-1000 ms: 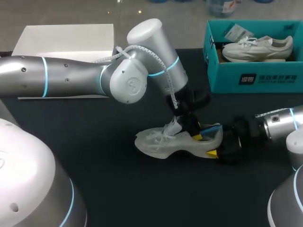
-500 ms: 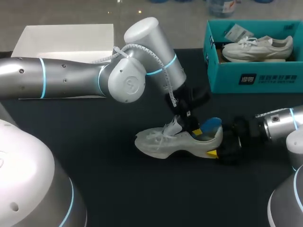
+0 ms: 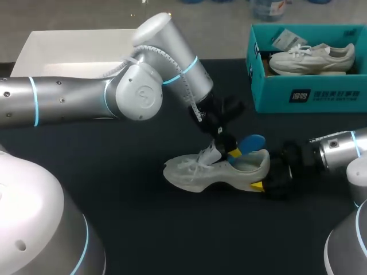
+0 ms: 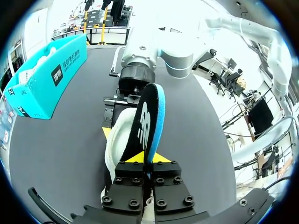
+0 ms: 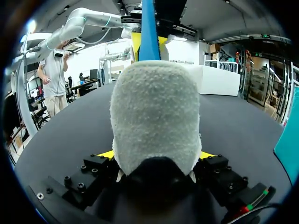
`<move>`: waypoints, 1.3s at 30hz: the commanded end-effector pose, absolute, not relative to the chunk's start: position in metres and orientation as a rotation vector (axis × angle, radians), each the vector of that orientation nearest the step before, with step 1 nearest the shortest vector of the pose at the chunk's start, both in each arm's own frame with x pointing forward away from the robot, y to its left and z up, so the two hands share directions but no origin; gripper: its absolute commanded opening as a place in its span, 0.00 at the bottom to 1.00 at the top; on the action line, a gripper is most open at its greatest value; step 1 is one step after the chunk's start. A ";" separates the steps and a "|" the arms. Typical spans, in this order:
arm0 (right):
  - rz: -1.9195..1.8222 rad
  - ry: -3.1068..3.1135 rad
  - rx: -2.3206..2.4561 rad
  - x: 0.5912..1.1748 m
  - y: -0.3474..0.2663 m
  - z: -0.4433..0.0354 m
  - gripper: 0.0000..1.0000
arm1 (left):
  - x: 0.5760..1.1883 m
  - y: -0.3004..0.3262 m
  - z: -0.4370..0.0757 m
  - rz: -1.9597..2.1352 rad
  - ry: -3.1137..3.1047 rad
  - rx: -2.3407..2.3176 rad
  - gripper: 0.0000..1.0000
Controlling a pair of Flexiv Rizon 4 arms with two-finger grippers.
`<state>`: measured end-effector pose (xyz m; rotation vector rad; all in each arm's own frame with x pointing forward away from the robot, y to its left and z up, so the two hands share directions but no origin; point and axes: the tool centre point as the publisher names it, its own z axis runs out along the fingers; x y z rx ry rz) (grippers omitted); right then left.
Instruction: Take the shoe out of the shoebox, open the shoe tongue, remove and reinsert the insole, then place the shoe into the shoebox
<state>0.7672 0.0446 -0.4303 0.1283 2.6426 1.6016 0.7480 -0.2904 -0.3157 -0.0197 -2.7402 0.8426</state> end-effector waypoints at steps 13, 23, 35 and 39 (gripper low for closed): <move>1.598 2.644 0.128 0.766 0.045 -0.432 0.00 | 0.744 -0.301 -0.265 0.847 -2.808 0.101 0.00; 1.598 2.644 0.128 0.766 0.045 -0.432 0.00 | 0.743 -0.297 -0.228 0.853 -2.871 0.153 0.00; 1.598 2.644 0.128 0.766 0.045 -0.432 0.00 | 0.741 -0.326 -0.217 0.856 -2.829 0.125 0.00; 1.598 2.644 0.128 0.766 0.045 -0.432 0.00 | 0.740 -0.339 -0.225 0.806 -2.793 0.114 0.00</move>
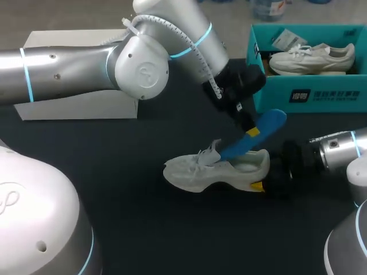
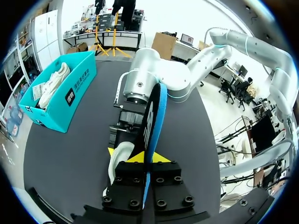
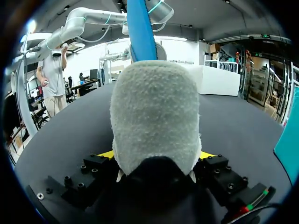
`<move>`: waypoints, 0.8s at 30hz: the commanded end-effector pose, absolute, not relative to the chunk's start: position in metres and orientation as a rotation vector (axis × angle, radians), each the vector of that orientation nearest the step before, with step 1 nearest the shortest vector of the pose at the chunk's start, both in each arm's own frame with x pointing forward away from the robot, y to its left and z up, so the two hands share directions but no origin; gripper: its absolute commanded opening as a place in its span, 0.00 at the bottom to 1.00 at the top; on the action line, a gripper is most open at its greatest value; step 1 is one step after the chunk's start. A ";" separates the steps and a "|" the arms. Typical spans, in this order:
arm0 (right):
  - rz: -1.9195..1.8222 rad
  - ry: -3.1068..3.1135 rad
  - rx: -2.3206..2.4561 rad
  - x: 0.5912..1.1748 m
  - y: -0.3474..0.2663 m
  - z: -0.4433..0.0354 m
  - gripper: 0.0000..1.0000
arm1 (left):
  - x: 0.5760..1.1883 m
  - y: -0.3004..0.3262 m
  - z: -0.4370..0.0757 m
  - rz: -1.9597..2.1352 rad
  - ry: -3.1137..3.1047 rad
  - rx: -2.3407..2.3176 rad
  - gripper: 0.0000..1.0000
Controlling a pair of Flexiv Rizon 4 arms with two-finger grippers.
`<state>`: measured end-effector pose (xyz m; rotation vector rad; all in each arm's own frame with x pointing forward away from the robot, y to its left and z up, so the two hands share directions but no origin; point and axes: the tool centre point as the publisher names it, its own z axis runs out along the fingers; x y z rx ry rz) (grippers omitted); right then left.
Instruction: Take the shoe out of the shoebox, open the shoe tongue, remove and reinsert the insole, then place the shoe into the shoebox
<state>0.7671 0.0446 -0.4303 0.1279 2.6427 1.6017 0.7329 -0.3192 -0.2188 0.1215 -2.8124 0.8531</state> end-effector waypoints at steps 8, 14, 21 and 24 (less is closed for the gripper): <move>1.598 2.644 0.128 0.766 0.045 -0.432 0.00 | 0.735 -0.348 -0.199 0.879 -2.706 0.099 0.00; 1.598 2.644 0.128 0.766 0.045 -0.432 0.00 | 0.725 -0.350 -0.170 0.959 -2.649 0.085 0.00; 1.598 2.644 0.128 0.766 0.045 -0.432 0.00 | 0.717 -0.346 -0.154 1.013 -2.630 0.089 0.00; 1.598 2.644 0.128 0.766 0.045 -0.432 0.00 | 0.717 -0.346 -0.154 1.013 -2.630 0.089 0.00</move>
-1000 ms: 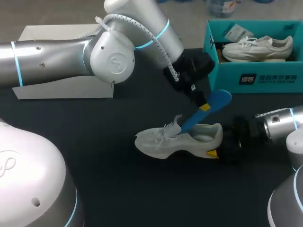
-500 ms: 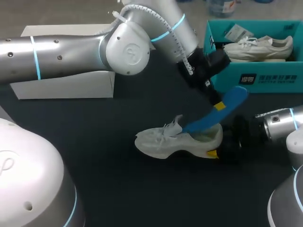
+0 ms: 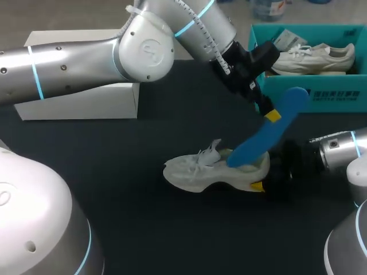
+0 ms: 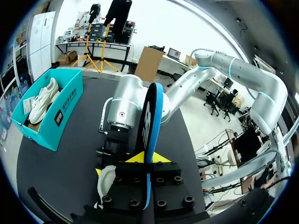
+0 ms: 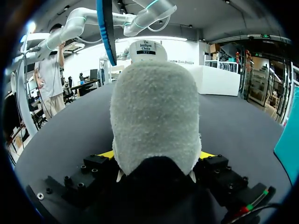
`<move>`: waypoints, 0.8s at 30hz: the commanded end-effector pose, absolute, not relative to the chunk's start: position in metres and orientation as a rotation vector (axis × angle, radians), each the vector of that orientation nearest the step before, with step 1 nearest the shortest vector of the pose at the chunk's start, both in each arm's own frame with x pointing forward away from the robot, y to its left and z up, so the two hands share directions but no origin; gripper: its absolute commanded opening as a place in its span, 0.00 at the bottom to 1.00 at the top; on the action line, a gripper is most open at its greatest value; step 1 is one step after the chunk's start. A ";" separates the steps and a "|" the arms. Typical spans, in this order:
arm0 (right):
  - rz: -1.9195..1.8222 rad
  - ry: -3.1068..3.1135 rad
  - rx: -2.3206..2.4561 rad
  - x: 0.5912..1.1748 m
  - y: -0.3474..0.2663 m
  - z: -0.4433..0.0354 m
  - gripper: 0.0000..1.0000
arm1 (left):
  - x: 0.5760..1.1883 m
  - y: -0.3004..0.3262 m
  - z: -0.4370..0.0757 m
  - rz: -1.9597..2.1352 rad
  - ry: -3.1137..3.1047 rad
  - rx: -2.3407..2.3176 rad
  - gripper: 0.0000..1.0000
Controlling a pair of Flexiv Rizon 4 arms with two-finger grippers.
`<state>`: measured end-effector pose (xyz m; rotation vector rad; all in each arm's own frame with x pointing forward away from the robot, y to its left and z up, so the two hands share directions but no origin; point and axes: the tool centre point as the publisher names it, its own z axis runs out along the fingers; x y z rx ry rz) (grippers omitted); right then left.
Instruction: Take the shoe out of the shoebox, open the shoe tongue, remove and reinsert the insole, then place the shoe into the shoebox
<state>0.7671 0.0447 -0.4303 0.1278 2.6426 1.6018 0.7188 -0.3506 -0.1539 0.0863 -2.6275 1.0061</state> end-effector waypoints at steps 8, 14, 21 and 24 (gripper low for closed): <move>1.598 2.644 0.128 0.766 0.045 -0.432 0.00 | 0.717 -0.346 -0.154 1.013 -2.630 0.089 0.00; 1.598 2.644 0.128 0.766 0.045 -0.432 0.00 | 0.717 -0.346 -0.154 1.013 -2.630 0.089 0.00; 1.598 2.644 0.128 0.766 0.045 -0.432 0.00 | 0.708 -0.328 -0.112 1.099 -2.455 0.266 0.00; 1.598 2.644 0.128 0.766 0.045 -0.432 0.00 | 0.695 -0.322 -0.090 1.082 -2.418 0.280 0.00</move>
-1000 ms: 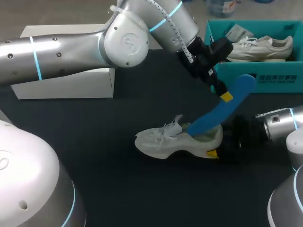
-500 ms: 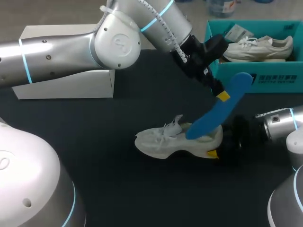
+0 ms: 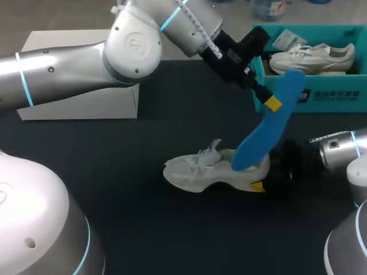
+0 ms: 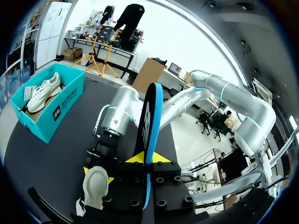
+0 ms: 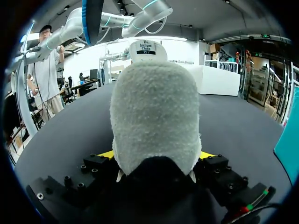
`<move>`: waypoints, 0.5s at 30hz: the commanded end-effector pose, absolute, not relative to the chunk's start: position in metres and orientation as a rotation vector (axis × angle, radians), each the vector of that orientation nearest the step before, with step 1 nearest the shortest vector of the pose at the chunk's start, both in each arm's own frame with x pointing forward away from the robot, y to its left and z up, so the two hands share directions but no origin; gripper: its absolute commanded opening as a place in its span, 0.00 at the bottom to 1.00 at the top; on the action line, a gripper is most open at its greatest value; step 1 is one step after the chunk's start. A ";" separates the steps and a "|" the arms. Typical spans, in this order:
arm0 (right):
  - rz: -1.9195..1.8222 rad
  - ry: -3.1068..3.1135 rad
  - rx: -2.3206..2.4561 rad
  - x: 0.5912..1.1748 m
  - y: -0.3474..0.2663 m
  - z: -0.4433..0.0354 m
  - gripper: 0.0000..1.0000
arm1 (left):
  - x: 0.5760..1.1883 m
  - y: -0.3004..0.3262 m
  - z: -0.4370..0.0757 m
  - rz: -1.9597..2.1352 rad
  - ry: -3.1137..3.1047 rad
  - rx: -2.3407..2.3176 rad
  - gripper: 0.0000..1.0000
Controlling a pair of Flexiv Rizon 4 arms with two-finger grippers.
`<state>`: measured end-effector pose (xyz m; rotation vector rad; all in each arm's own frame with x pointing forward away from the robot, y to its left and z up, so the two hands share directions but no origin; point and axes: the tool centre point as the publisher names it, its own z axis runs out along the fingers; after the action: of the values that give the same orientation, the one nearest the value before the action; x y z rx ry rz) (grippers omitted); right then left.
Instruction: Take the shoe out of the shoebox, open the shoe tongue, remove and reinsert the insole, then place the shoe into the shoebox
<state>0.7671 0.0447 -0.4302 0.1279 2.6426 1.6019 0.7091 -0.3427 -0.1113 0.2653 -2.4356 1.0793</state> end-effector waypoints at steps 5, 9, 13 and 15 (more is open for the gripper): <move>1.598 2.644 0.128 0.766 0.045 -0.432 0.00 | 0.677 -0.309 -0.061 1.107 -2.359 0.302 0.00; 1.598 2.644 0.128 0.766 0.045 -0.432 0.00 | 0.670 -0.301 -0.043 1.173 -2.250 0.348 0.00; 1.598 2.644 0.128 0.766 0.045 -0.432 0.00 | 0.658 -0.289 -0.026 1.185 -2.158 0.360 0.00; 1.598 2.644 0.128 0.766 0.045 -0.432 0.00 | 0.652 -0.282 -0.020 1.180 -2.111 0.363 0.00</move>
<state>0.7670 0.0447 -0.4303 0.1280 2.6426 1.6018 0.6575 -0.3001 -0.0201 0.3470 -2.1430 1.1360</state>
